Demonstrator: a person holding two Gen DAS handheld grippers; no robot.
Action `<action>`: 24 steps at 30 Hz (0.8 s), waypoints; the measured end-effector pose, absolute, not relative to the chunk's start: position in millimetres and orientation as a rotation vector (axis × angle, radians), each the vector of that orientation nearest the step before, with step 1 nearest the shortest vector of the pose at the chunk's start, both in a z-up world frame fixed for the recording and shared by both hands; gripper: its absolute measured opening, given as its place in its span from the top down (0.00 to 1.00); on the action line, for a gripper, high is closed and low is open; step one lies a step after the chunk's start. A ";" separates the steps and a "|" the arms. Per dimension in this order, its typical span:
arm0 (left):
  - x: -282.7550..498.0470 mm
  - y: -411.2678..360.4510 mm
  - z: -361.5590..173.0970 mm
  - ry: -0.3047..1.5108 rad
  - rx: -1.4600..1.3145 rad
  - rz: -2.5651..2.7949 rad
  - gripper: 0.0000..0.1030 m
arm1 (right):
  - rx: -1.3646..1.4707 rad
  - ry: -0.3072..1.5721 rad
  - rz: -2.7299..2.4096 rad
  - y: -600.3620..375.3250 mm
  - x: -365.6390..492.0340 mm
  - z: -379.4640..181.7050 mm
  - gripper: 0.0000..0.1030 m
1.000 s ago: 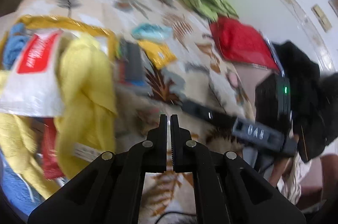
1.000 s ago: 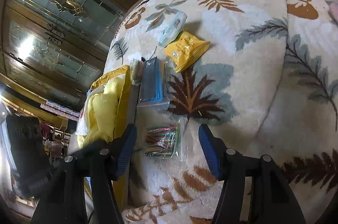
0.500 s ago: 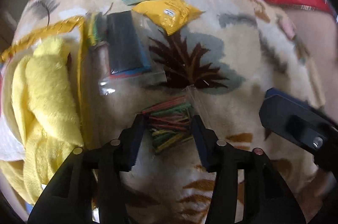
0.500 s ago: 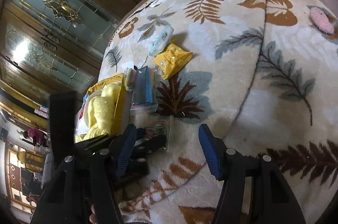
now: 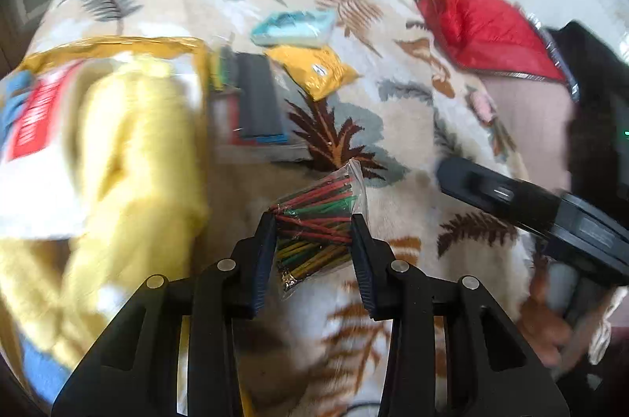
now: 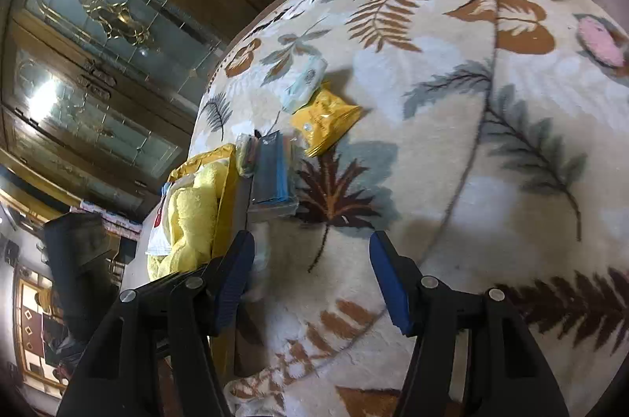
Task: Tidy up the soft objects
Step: 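Grasp the bag of coloured sticks with the left gripper while the right gripper grasps the black packet, then lower the stick bag and black packet into the white box and open both grippers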
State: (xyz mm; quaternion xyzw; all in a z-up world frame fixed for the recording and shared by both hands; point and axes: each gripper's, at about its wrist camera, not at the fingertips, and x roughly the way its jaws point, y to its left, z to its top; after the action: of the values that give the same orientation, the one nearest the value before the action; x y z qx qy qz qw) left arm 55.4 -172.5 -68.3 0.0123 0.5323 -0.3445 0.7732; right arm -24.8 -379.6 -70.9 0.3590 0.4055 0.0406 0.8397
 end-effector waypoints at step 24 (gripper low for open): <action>83.8 -30.3 -25.0 0.998 -0.311 -0.678 0.64 | 0.403 1.036 -0.068 -293.9 76.5 -100.3 0.62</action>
State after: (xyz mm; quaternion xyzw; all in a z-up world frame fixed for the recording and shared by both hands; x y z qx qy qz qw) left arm 83.8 -30.3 -25.0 -0.1457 0.4676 -0.3174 0.8121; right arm 76.5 -293.9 -100.3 0.1911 0.4918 -0.0322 0.8489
